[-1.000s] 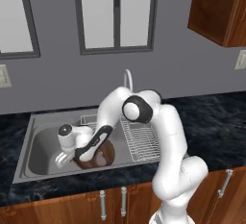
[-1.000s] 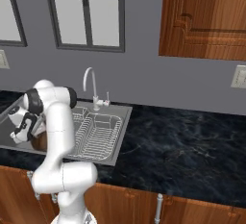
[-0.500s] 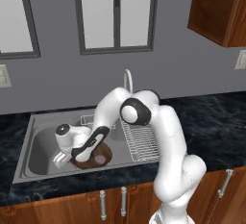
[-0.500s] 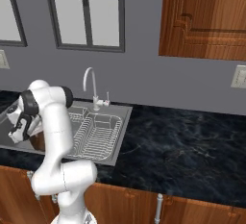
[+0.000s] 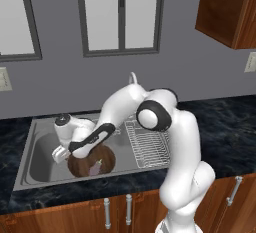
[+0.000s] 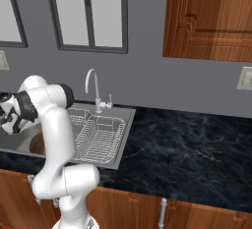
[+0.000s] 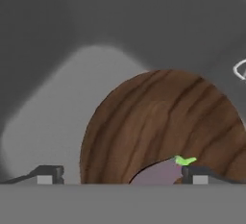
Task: Pick the eggplant from the cabinet and place it in the bowl. Then pick the bowl and place it in the sink. Then turn on the sink facuet.
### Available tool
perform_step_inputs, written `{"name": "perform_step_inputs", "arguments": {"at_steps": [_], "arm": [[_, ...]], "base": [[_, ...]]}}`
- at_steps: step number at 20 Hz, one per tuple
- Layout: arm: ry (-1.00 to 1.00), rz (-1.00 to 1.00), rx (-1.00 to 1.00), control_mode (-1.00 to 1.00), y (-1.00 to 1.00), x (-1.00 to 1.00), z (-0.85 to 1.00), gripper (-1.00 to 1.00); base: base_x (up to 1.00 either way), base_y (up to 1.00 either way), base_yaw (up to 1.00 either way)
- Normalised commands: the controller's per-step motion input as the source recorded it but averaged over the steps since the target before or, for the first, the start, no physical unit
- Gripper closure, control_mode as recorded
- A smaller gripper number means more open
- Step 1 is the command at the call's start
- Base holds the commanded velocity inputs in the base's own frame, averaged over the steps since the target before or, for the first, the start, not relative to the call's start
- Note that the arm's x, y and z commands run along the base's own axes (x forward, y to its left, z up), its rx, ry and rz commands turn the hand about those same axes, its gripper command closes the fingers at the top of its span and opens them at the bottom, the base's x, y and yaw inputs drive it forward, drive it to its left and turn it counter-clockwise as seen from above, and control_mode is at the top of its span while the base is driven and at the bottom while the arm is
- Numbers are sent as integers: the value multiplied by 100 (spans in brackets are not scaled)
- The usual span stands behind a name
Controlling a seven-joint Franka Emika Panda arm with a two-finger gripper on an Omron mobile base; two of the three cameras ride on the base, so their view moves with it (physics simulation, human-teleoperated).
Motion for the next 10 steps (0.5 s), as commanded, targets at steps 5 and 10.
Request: {"name": "perform_step_inputs", "arguments": {"at_steps": [5, 10], "arm": [[-2, -8, 9, -100, -18, -33, 100, -100], [-6, -10, 10, -100, -37, -73, 100, -100]], "base": [[0, 0, 0], [0, 0, 0]]}}
